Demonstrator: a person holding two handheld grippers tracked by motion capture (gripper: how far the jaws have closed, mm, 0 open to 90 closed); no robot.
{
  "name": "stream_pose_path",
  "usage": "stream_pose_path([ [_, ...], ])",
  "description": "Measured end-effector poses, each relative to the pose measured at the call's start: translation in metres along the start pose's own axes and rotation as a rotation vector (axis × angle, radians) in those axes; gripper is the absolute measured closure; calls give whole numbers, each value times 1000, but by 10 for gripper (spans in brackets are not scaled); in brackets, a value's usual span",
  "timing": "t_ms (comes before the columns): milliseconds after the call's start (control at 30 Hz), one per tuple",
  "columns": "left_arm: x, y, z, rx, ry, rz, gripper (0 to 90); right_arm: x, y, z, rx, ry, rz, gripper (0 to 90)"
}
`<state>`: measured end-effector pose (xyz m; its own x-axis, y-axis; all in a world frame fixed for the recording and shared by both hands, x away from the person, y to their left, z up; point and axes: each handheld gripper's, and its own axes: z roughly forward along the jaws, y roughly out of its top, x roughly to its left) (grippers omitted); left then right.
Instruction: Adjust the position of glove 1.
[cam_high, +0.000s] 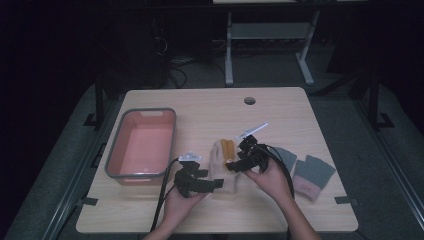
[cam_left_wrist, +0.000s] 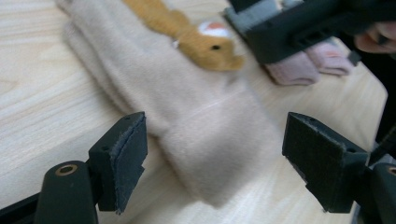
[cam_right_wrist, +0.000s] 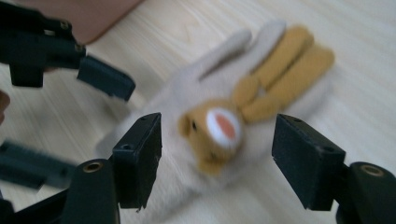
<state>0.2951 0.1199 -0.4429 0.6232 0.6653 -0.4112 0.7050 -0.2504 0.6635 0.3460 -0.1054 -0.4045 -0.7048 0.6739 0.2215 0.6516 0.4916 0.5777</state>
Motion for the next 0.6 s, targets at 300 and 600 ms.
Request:
stream_pose_path([
  [300, 5, 0, 7, 54, 13, -33, 252, -4, -24, 8, 7, 34, 112, 323],
  [600, 5, -2, 14, 108, 4, -40, 331, -10, -35, 21, 18, 70, 179, 350],
])
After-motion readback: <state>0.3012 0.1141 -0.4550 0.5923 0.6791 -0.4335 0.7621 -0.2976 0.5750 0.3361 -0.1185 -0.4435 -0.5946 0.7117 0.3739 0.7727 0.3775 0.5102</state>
